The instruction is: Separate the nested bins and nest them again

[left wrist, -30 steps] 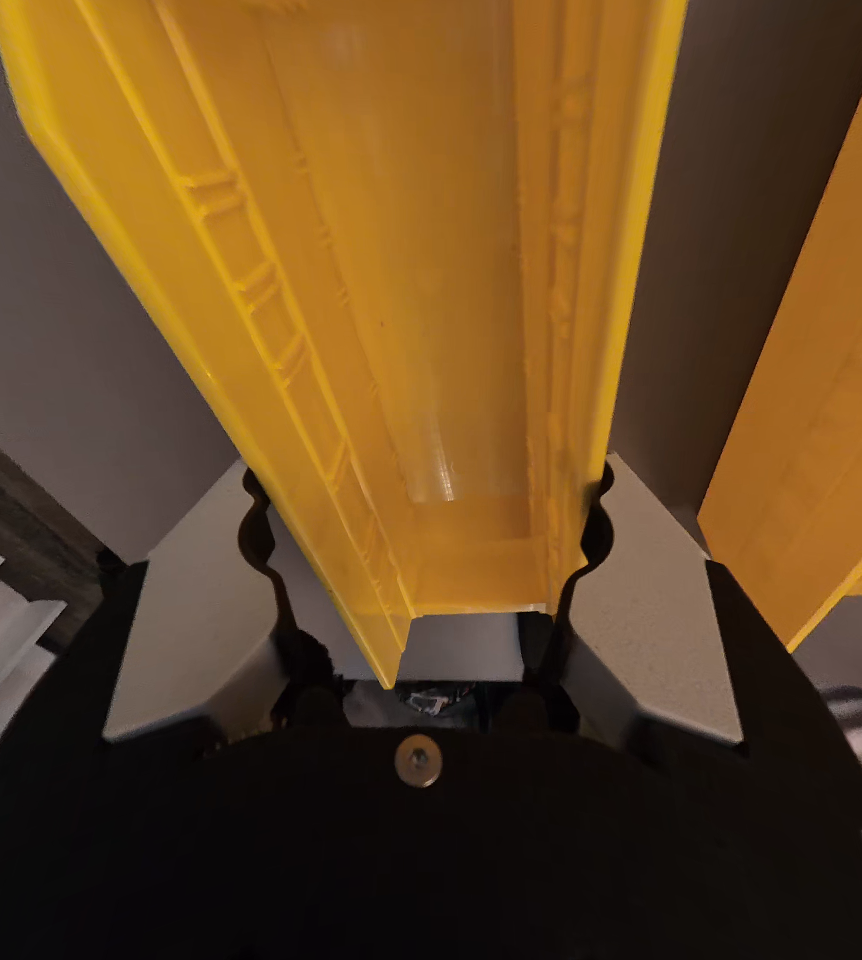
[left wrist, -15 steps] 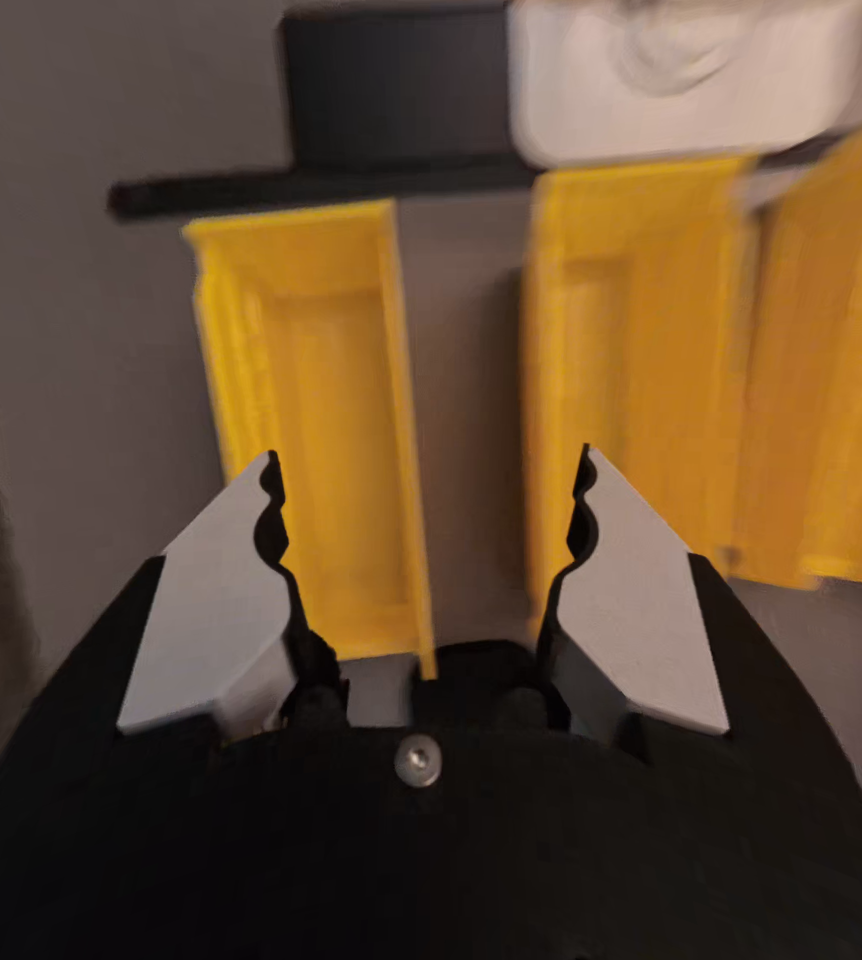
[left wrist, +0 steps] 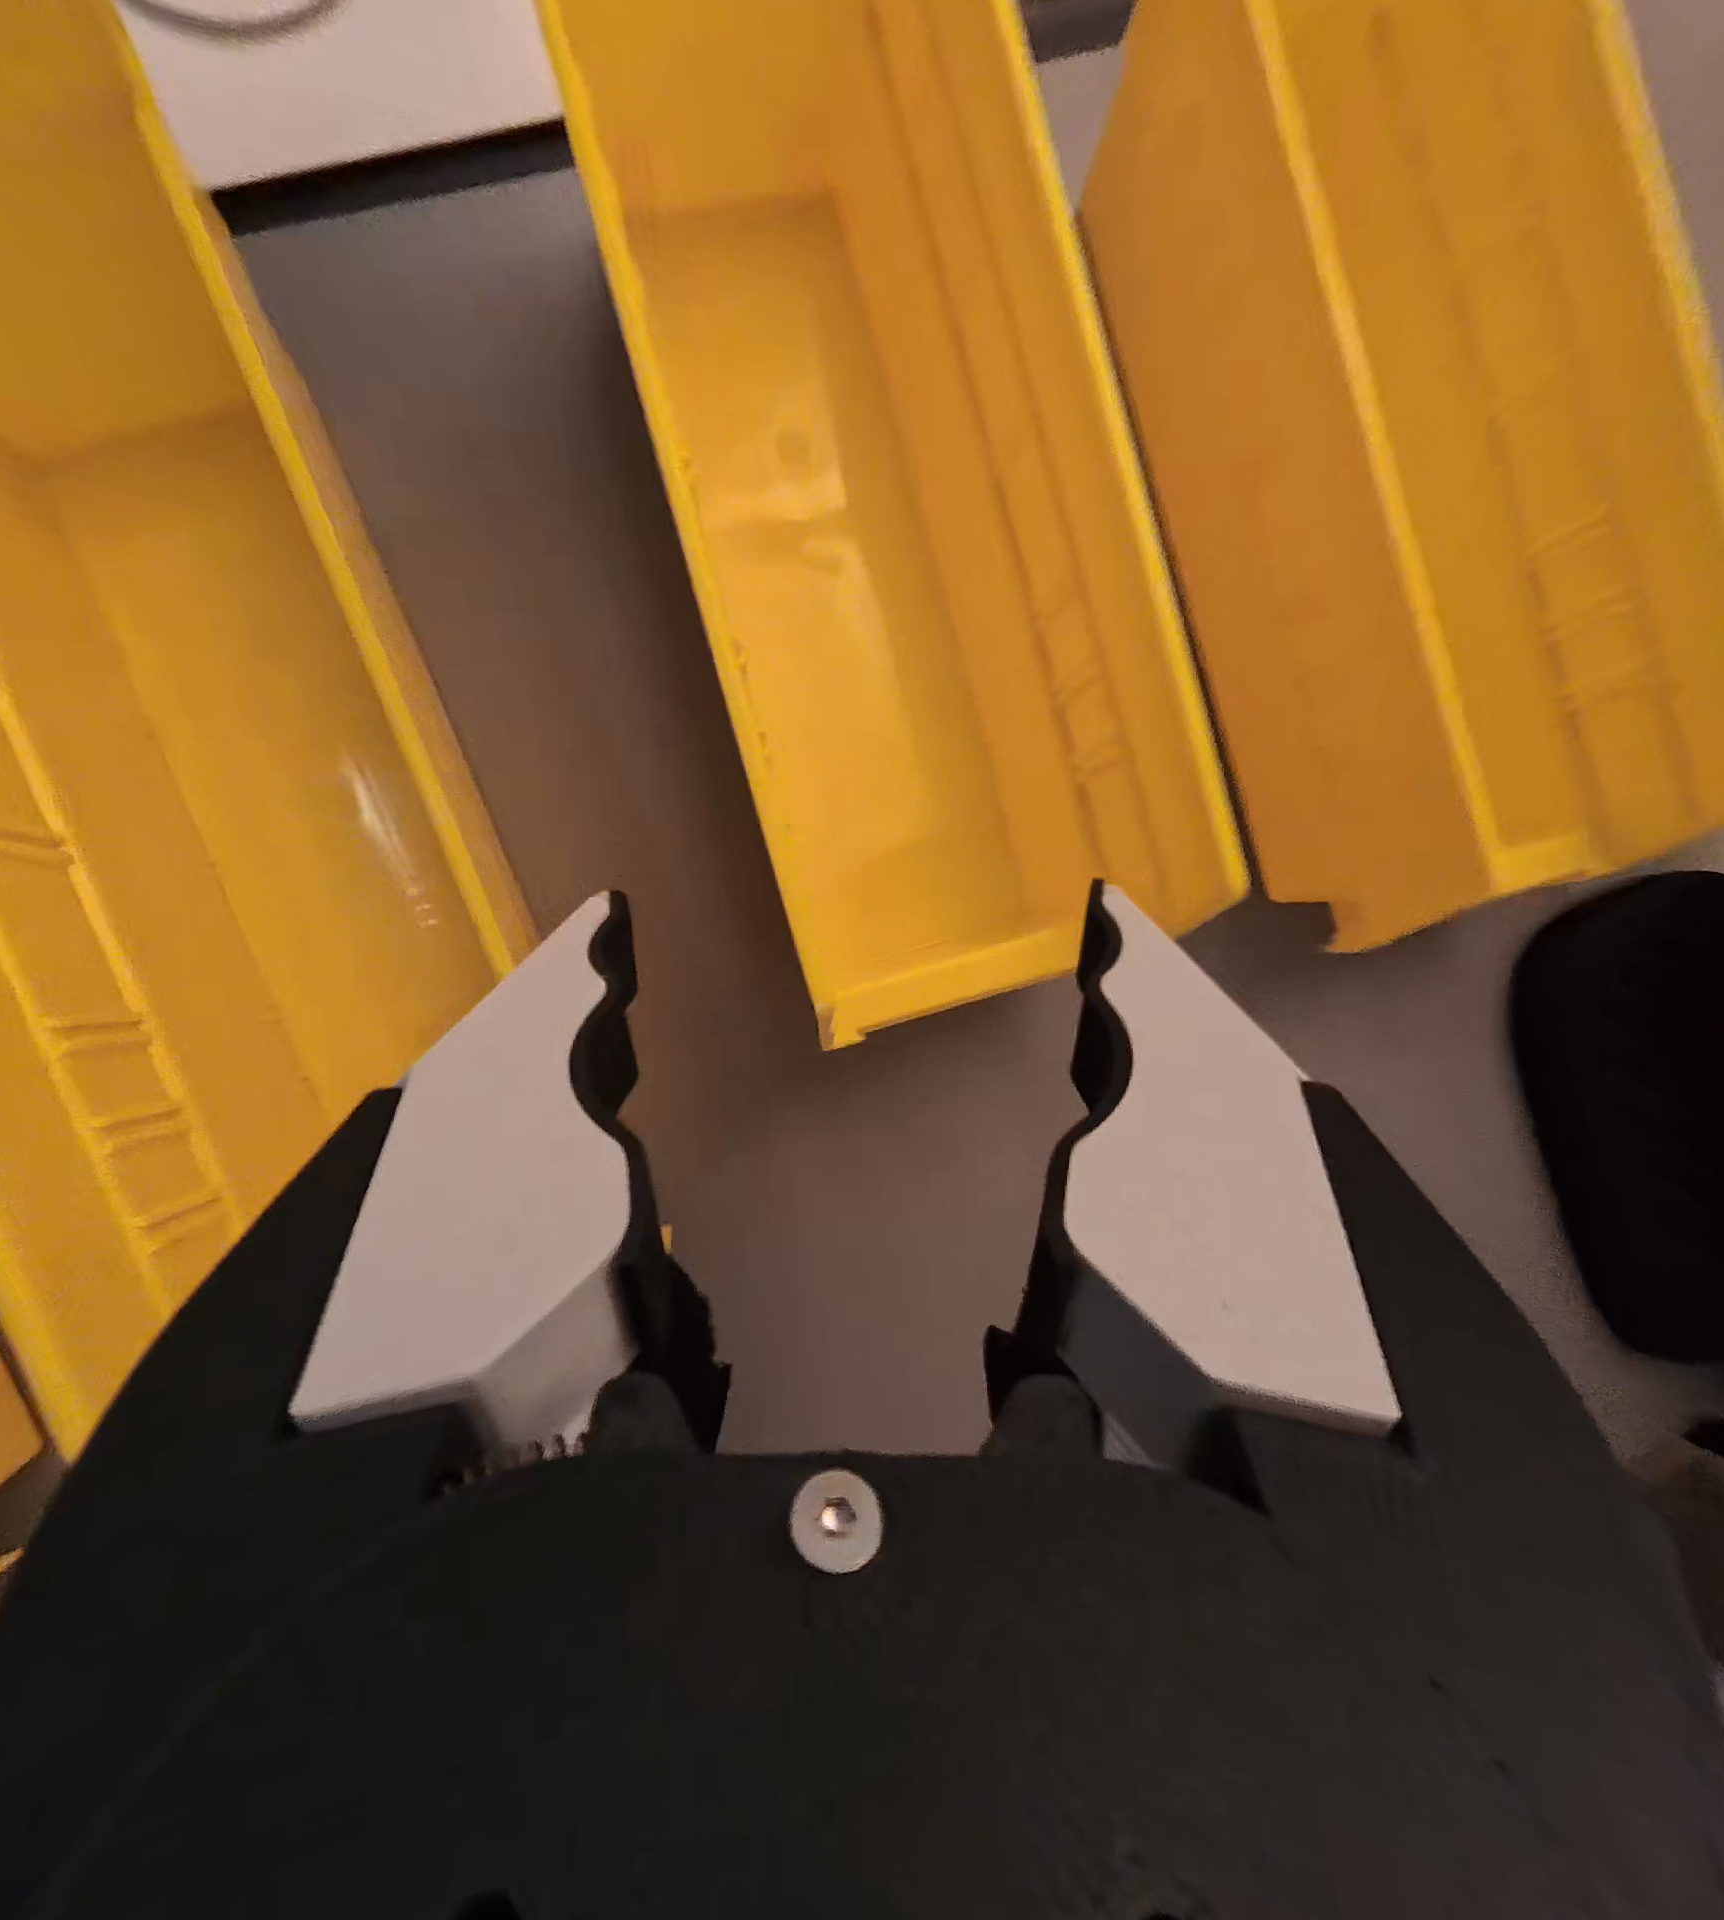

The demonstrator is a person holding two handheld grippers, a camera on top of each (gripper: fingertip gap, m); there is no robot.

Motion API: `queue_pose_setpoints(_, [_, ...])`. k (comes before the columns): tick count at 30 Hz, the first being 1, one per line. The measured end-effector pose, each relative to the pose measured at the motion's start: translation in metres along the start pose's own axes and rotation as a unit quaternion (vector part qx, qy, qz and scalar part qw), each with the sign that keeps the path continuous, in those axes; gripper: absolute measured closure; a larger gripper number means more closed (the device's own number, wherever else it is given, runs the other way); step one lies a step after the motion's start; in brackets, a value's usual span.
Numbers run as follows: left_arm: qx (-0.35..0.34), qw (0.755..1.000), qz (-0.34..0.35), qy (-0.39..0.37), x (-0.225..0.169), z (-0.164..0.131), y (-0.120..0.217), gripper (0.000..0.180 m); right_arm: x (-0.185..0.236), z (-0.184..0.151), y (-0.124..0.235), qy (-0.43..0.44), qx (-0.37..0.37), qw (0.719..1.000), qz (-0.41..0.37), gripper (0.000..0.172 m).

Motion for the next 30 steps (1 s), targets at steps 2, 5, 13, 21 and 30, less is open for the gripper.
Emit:
queue_pose_setpoints(2, [0.001, 1.000, 0.021, 0.001, -0.001, -0.004, -0.015, 0.095, 0.002, 0.000, -0.001, 0.004, 0.003, 1.000, 0.000, 0.078])
queue_pose_setpoints(5, [0.004, 0.998, 0.056, 0.001, 0.001, -0.004, -0.030, 0.095, 0.003, -0.001, -0.002, 0.010, 0.008, 1.000, -0.001, 0.078])
queue_pose_setpoints(13, [0.043, 0.997, 0.065, -0.001, 0.006, -0.010, -0.063, 0.165, 0.000, 0.001, 0.000, -0.003, 0.000, 1.000, 0.004, 0.078])
queue_pose_setpoints(21, [0.021, 0.995, 0.095, -0.027, -0.007, -0.025, -0.062, 0.176, 0.002, -0.003, -0.005, 0.004, 0.018, 1.000, -0.001, 0.079])
queue_pose_setpoints(30, [0.033, 0.999, -0.001, -0.015, -0.029, -0.040, -0.054, 0.118, -0.001, -0.008, -0.009, 0.016, 0.048, 0.998, -0.023, 0.079])
Point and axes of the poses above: each gripper's, where its closed fingertips meet, y back along the fingers, z out of its top, x = y × z across the jaws, the point moved 6 cm from there along y, back along the fingers, and after that the axes turned 11 degrees about x, right-handed, at the moved point
